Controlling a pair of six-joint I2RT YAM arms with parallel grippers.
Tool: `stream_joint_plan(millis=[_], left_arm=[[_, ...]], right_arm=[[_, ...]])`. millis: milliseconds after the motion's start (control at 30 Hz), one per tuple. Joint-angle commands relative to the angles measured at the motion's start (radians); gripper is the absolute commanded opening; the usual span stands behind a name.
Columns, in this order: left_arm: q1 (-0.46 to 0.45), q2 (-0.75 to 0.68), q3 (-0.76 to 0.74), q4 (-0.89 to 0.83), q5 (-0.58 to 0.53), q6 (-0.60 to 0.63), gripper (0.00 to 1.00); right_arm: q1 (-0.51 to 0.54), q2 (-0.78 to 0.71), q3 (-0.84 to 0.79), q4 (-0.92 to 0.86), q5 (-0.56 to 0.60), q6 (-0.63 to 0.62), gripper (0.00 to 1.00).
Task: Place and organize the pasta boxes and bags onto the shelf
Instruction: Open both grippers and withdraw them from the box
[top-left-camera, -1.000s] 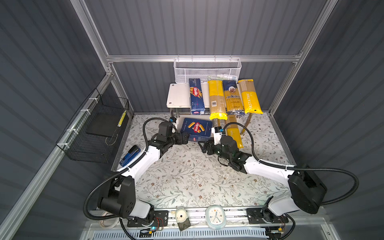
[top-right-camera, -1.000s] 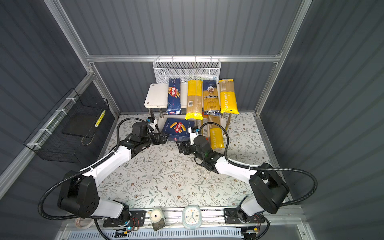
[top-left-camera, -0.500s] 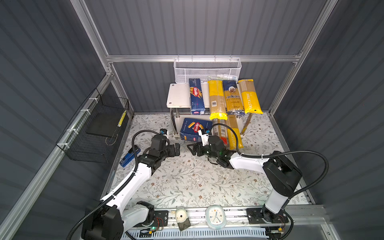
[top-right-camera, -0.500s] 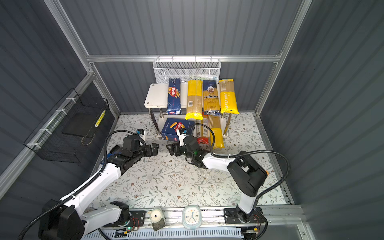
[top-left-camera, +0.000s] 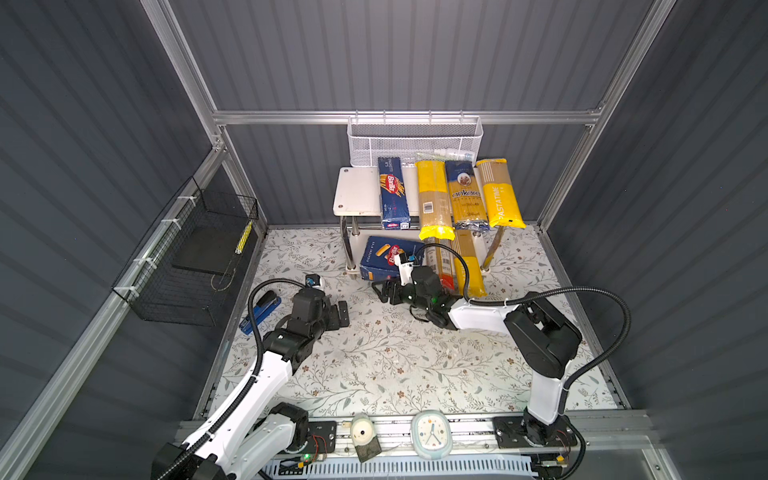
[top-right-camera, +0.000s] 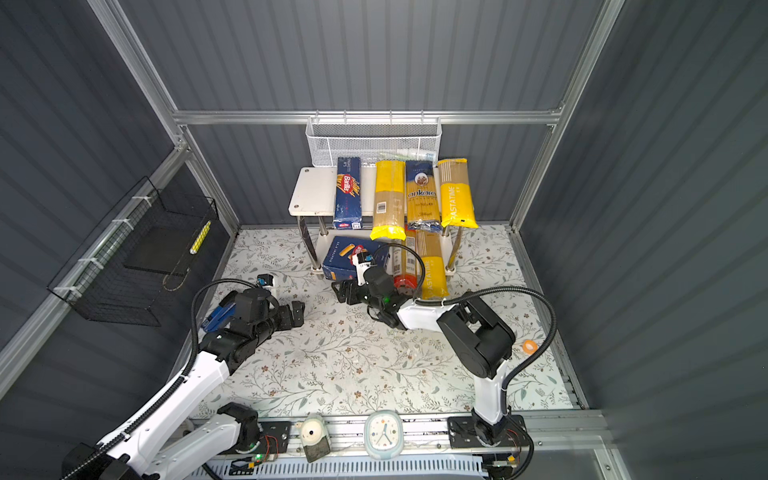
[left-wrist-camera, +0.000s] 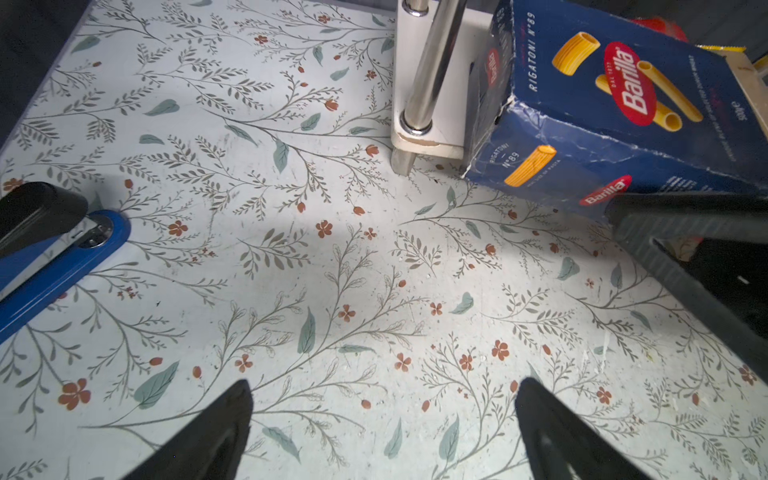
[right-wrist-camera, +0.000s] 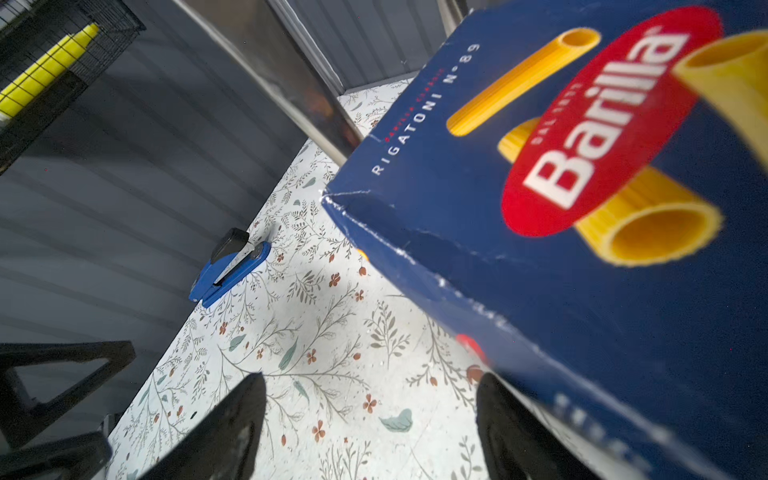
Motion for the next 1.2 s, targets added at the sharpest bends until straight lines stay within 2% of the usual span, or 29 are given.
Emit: stream_joint_plan(millis=[0, 233, 700, 967, 1167], left_arm=[[0.005, -0.02, -0.014, -0.005, -0.042, -0.023, 1.0], [0.006, 0.003, 0.026, -0.038, -0.052, -0.027, 1.0], [0.005, -0.011, 0.01, -0.048, -0.1, -0.037, 1.0], [0.006, 0.017, 0.015, -0.045, -0.144, -0.014, 0.99], [0.007, 0.03, 0.004, -0.009, -0.151, -0.017, 1.0]], right_arm=[[-0.013, 0.004, 0.033, 0.019, 0.01, -0.001, 0.8], [-0.05, 0.029, 0.021, 0.057, -0.005, 0.025, 0.8], [-0.095, 0.083, 0.059, 0.059, -0.07, 0.016, 0.81], [-0.117, 0.024, 0.065, -0.083, -0.129, -0.047, 0.82], [-0.128, -0.005, 0.036, -0.103, -0.111, -0.055, 0.82]])
